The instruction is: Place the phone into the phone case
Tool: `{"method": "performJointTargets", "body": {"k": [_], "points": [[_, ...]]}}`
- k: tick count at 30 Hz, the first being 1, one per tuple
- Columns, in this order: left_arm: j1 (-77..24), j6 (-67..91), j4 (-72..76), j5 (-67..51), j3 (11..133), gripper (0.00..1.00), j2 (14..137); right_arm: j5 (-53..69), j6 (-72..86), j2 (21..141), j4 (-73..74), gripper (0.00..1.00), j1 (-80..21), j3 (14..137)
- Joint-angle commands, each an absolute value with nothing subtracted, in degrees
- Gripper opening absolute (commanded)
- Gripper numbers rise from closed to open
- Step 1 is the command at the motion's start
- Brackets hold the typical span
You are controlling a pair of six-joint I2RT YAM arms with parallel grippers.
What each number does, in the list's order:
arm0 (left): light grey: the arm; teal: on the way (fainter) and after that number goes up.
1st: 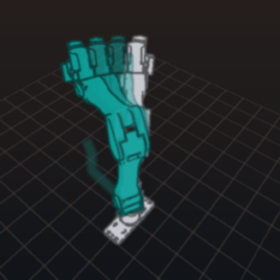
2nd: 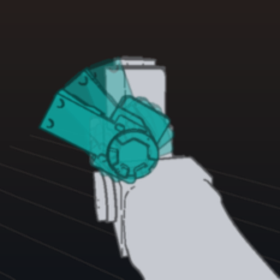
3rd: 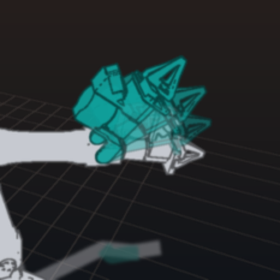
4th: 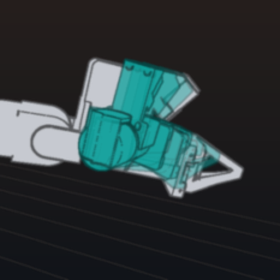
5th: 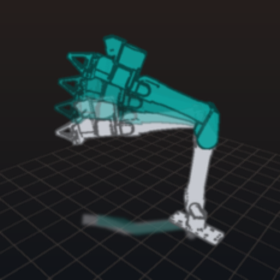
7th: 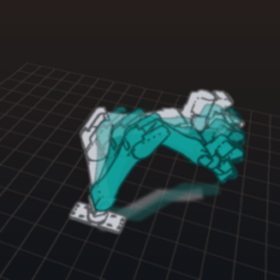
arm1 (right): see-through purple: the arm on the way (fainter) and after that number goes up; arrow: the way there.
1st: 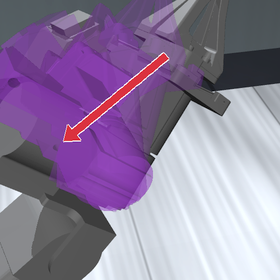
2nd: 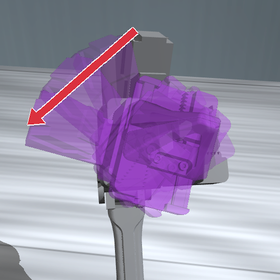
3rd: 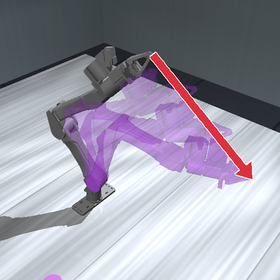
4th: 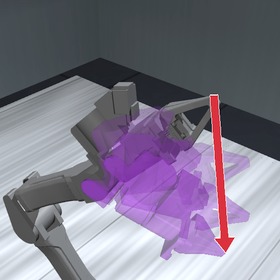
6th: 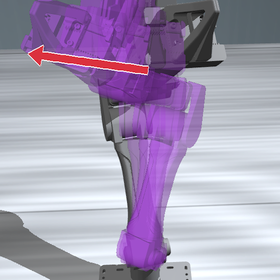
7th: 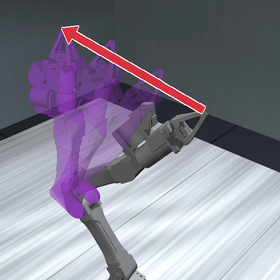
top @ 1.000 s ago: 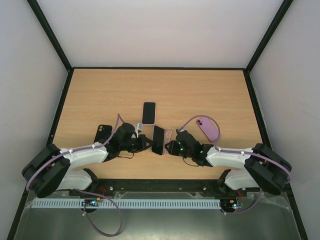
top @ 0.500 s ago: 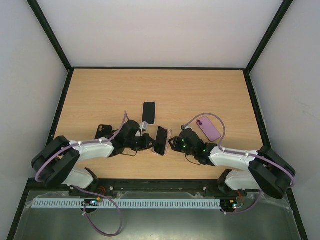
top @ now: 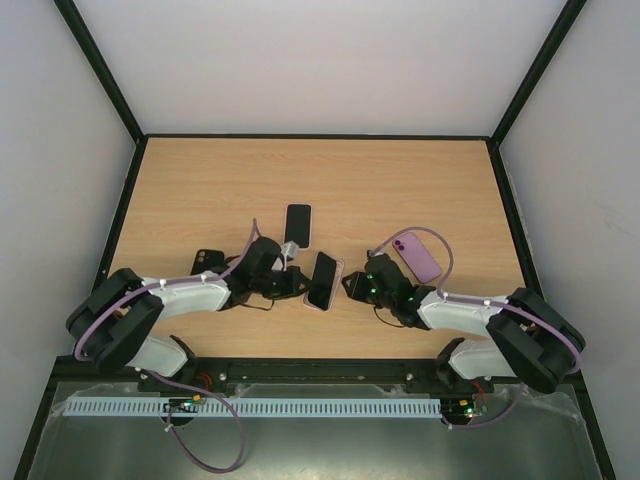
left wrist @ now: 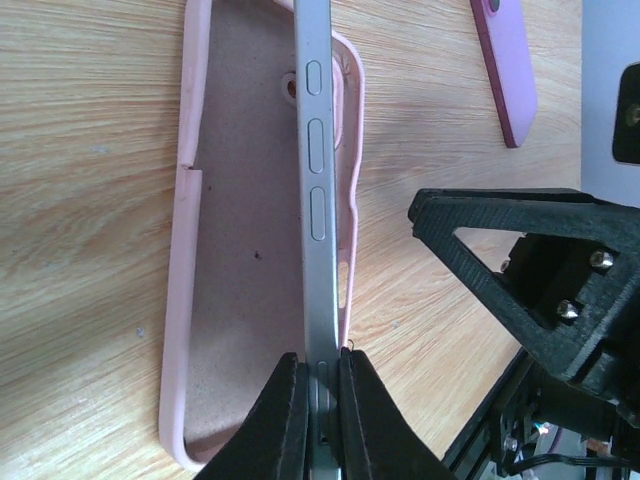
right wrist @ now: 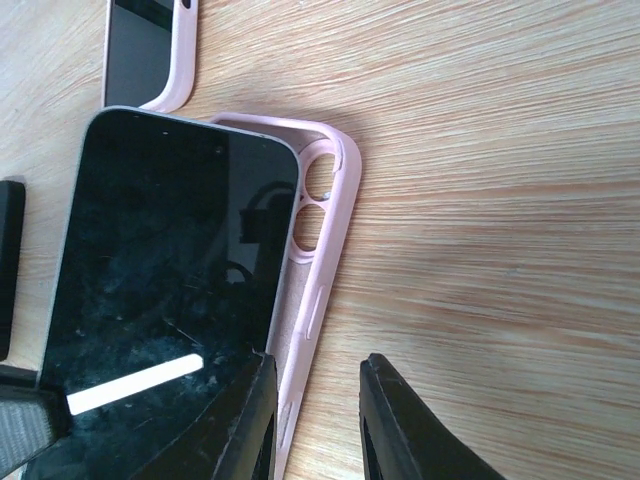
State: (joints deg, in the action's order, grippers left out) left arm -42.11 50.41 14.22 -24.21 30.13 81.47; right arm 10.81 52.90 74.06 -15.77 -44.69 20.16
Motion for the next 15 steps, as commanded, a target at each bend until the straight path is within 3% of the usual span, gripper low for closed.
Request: {"method": "performJointTargets", "body": {"k": [1,15], "points": [[-41.2,47.5,15.1,-26.1,31.7,0.03,83.6,10.9,52.3,74.6,-18.4,0.24,-44.5,19.6],[-41.0,41.5,12.7,-22.7,33.5,0.03,88.3,14.3,52.6,81.6,-24.1,0.24,-43.4,20.5]]}}
